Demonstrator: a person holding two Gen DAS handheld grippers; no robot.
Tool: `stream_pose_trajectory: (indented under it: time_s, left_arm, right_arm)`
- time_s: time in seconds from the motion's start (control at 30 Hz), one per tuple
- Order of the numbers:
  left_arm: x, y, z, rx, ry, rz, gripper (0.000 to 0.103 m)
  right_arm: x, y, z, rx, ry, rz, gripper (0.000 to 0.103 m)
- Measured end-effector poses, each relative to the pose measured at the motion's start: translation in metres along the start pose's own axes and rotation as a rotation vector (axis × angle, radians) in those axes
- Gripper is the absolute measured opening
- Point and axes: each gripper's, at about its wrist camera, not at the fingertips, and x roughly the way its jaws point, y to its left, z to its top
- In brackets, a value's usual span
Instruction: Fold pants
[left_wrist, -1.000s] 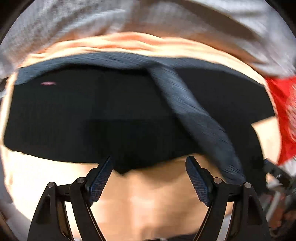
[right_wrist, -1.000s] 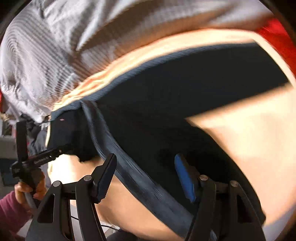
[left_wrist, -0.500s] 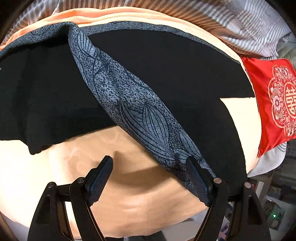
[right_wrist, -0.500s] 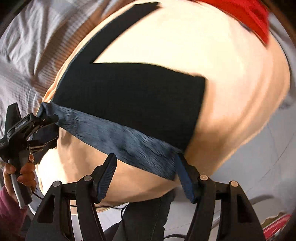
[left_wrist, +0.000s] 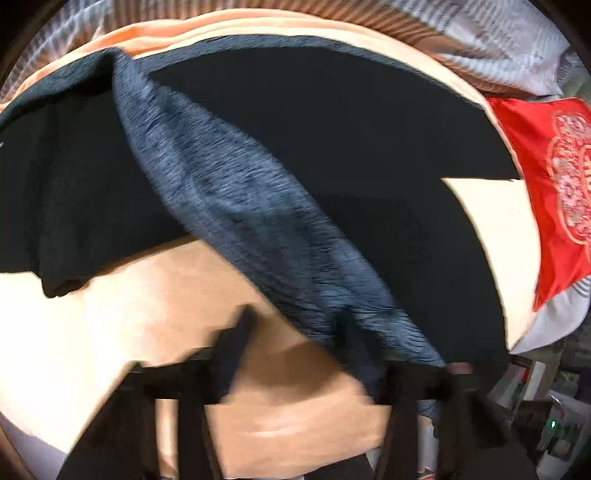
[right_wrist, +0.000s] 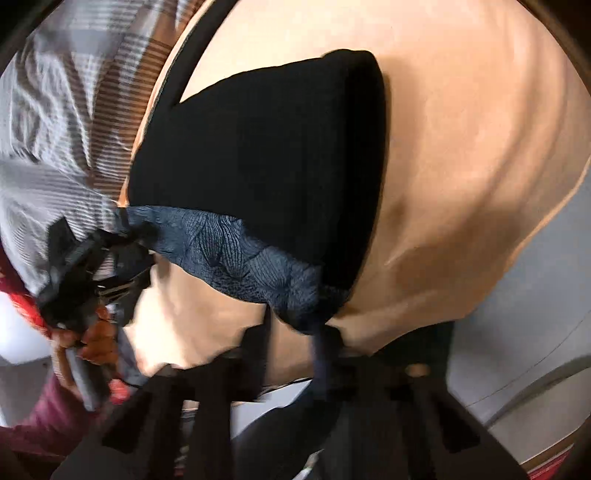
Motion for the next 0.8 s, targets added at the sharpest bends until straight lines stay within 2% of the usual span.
stream_pose_trajectory:
  time_s: [0.03,0.23,0.37,0.53,0.67,0.8]
  left_arm:
    - [0.001,-0.001,0.001,-0.012,0.022,-0.031,0.012]
    - [-0.028,-0.015,0.018,-0.047,-0.012,-0.094,0.012]
    - [-0.055,-0.027,0.043,-0.041,-0.071,-0.136,0.012]
    - [-0.069,-0.039,0.088,-0.057,-0.115,-0.164,0.012]
    - [-0.062,-0.054,0.133,-0.056,-0.147,-0.158,0.012]
    - [-0.049,-0.065,0.176,-0.040,-0.183,-0.120,0.012]
  right_arm:
    - [-0.004,0.001,0.003,0.001,0.008,0.027,0.008]
    - [-0.031,0.040,0.029,-0.083,0.046,0.138,0.007]
    - [-0.056,0.078,0.065,-0.147,0.008,0.197,0.007]
    - [-0.078,0.114,0.132,-0.214,-0.051,0.238,0.007]
    - [-0.080,0.142,0.208,-0.287,-0.073,0.211,0.007]
    - [-0.069,0.145,0.281,-0.281,-0.068,0.172,0.007]
